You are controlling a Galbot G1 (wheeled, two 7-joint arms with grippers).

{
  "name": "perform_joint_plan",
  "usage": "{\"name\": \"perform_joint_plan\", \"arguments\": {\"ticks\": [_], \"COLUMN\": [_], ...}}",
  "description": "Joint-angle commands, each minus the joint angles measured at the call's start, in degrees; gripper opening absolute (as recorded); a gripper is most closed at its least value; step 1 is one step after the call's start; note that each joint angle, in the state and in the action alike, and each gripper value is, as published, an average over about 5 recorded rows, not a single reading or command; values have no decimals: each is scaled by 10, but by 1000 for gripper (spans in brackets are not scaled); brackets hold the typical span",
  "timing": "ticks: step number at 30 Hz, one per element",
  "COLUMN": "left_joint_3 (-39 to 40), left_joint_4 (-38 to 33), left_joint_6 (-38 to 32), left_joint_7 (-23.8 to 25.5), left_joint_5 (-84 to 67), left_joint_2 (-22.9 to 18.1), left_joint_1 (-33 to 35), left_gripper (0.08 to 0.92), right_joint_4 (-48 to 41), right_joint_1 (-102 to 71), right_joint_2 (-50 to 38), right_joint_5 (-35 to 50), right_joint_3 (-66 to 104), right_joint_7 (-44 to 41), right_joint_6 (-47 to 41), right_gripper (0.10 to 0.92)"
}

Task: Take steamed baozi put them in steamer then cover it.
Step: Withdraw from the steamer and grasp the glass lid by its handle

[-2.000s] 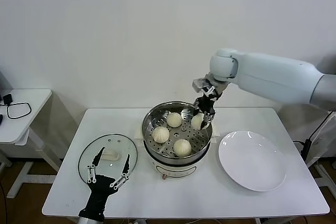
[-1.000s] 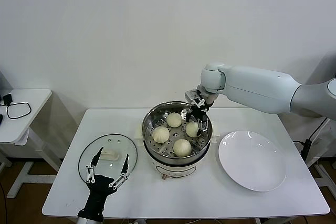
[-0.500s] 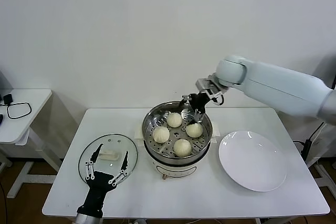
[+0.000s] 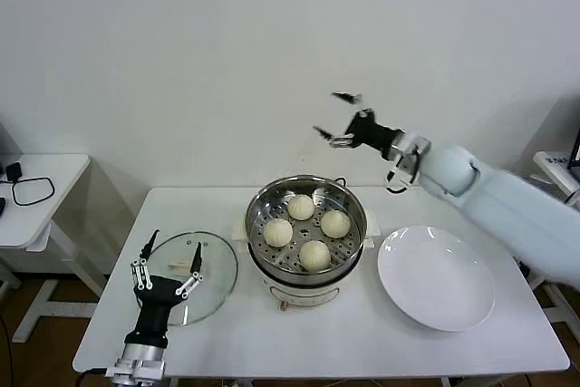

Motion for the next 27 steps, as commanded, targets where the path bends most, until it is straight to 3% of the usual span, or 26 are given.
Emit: {"name": "perform_joint_plan", "arguments": {"ticks": [1,12,27], "left_joint_3": [-16,-59,-43], "left_joint_4": [128,209,295], "left_joint_6": [24,0,-24], "left_joint_7": [-42,-42,-82], "left_joint_5": [267,520,596], "left_joint_2": [20,32,22], "left_joint_1": [-58,-48,-90], "left_gripper": [823,823,823], "right_joint_4": [16,29,28], "right_joint_1": [-410,-569,-608], "right_joint_2": [24,134,201], "right_joint_5": [-36,-53,-88], "right_joint_3": [414,552,554], "right_joint_7": [217,160,142], "right_joint_6": [57,73,78], "right_gripper": [823,823,823]}}
